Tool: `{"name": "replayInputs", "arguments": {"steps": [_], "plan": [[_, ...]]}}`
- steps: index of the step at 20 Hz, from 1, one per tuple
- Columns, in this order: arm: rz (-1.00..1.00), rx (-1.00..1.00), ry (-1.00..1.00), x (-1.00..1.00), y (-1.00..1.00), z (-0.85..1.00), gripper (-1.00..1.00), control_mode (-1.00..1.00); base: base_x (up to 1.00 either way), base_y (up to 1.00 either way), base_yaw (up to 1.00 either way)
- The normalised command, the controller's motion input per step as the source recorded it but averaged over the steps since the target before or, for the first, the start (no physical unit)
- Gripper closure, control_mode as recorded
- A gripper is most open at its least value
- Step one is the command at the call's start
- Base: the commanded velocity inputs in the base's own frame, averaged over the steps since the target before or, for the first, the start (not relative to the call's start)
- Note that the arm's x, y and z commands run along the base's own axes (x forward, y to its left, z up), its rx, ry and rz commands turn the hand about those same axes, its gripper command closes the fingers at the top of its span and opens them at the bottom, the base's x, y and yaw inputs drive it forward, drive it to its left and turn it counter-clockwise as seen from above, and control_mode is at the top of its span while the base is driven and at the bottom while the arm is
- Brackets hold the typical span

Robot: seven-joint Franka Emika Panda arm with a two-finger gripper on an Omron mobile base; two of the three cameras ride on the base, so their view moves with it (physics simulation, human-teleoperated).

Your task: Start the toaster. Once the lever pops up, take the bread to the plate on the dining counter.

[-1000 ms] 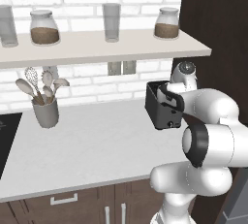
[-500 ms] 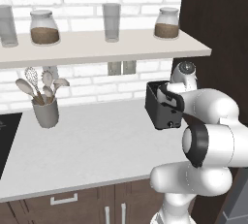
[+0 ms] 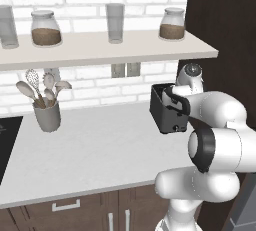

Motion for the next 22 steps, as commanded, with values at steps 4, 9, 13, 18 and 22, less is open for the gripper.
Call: {"name": "replayInputs", "arguments": {"steps": [4,9,13,18,22], "plan": [[0.0,0.0,0.0,0.0,0.0,0.0,-1.0,-1.0,0.0,0.0,0.0],[0.0,0.0,0.0,0.0,0.0,0.0,-1.0,-1.0,0.0,0.0,0.0],[0.0,0.0,0.0,0.0,0.0,0.0,-1.0,-1.0,0.0,0.0,0.0],[0.0,0.0,0.0,0.0,0.0,0.0,-1.0,-1.0,0.0,0.0,0.0],[0.0,0.0,0.0,0.0,0.0,0.0,-1.0,-1.0,0.0,0.0,0.0]]}}
